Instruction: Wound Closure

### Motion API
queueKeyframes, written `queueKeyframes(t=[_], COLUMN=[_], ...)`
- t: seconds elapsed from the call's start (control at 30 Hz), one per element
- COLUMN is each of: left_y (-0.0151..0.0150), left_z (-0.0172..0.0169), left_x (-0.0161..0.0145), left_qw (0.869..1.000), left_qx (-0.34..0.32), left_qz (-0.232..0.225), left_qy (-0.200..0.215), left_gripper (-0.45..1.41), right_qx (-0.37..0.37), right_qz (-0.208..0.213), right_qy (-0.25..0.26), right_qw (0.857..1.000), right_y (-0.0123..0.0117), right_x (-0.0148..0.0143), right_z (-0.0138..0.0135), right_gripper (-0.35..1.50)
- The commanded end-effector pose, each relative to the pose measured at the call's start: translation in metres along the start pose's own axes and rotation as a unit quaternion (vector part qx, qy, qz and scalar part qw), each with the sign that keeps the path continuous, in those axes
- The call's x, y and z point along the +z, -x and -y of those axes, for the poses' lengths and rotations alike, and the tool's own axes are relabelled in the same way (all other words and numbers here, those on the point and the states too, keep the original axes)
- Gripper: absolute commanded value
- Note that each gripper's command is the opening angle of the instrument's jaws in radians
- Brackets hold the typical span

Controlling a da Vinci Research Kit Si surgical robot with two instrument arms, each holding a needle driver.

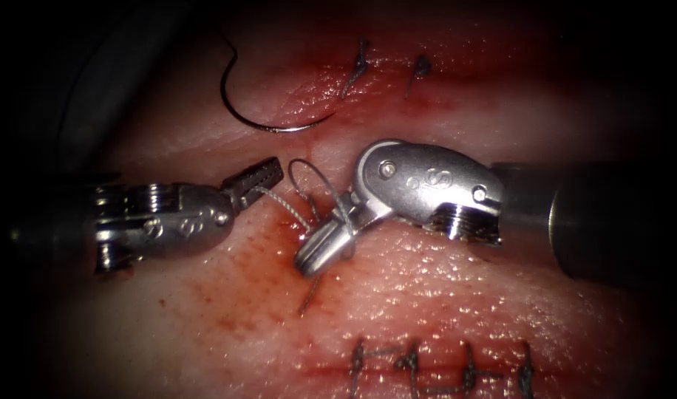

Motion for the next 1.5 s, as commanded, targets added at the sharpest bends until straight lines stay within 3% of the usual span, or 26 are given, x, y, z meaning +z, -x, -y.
queueKeyframes(t=[0.03, 0.13, 0.37, 0.53, 0.63, 0.73, 1.0, 1.1, 1.27, 1.33, 1.37, 1.4, 1.5], left_y=[-0.0001, 0.0000, 0.0003, 0.0006, 0.0008, 0.0011, 0.0013, 0.0014, 0.0016, 0.0016, 0.0015, 0.0015, 0.0014], left_z=[-0.0002, -0.0001, -0.0002, -0.0004, -0.0005, -0.0005, -0.0009, -0.0009, -0.0009, -0.0011, -0.0012, -0.0013, -0.0016], left_x=[0.0008, 0.0010, 0.0008, 0.0007, 0.0006, 0.0005, 0.0006, 0.0004, 0.0003, 0.0002, 0.0002, 0.0001, 0.0000], left_qw=[1.000, 1.000, 1.000, 1.000, 1.000, 1.000, 1.000, 1.000, 1.000, 1.000, 1.000, 1.000, 1.000], left_qx=[0.000, 0.000, 0.001, 0.004, 0.002, 0.000, -0.001, -0.003, -0.005, -0.005, -0.005, -0.004, -0.003], left_qz=[-0.001, 0.000, -0.001, -0.001, -0.002, -0.003, -0.002, -0.003, -0.003, -0.003, -0.003, -0.003, -0.002], left_qy=[0.000, 0.001, 0.002, 0.004, 0.004, 0.004, 0.006, 0.008, 0.008, 0.007, 0.007, 0.007, 0.007], left_gripper=[-0.45, -0.45, -0.45, -0.45, -0.45, -0.45, -0.45, -0.45, -0.45, -0.45, -0.45, -0.45, -0.45], right_qx=[-0.013, -0.027, -0.035, -0.043, -0.047, -0.046, -0.049, -0.048, -0.050, -0.049, -0.048, -0.046, -0.044], right_qz=[0.010, 0.060, 0.154, 0.202, 0.209, 0.210, 0.250, 0.261, 0.271, 0.275, 0.275, 0.276, 0.288], right_qy=[-0.004, -0.021, -0.045, -0.046, -0.040, -0.040, -0.063, -0.082, -0.096, -0.100, -0.105, -0.108, -0.106], right_qw=[1.000, 0.998, 0.986, 0.977, 0.976, 0.976, 0.965, 0.961, 0.957, 0.955, 0.955, 0.954, 0.951], right_y=[0.0004, 0.0008, 0.0018, 0.0022, 0.0021, 0.0020, 0.0030, 0.0036, 0.0043, 0.0045, 0.0045, 0.0044, 0.0041], right_x=[0.0012, 0.0022, 0.0040, 0.0047, 0.0048, 0.0047, 0.0052, 0.0054, 0.0057, 0.0059, 0.0059, 0.0058, 0.0058], right_z=[-0.0004, 0.0000, -0.0007, -0.0013, -0.0015, -0.0016, -0.0010, -0.0003, 0.0004, 0.0005, 0.0005, 0.0004, 0.0000], right_gripper=[-0.21, -0.13, 0.51, 0.61, 0.76, 0.76, 0.69, 0.52, 0.47, 0.27, -0.23, -0.35, -0.35])
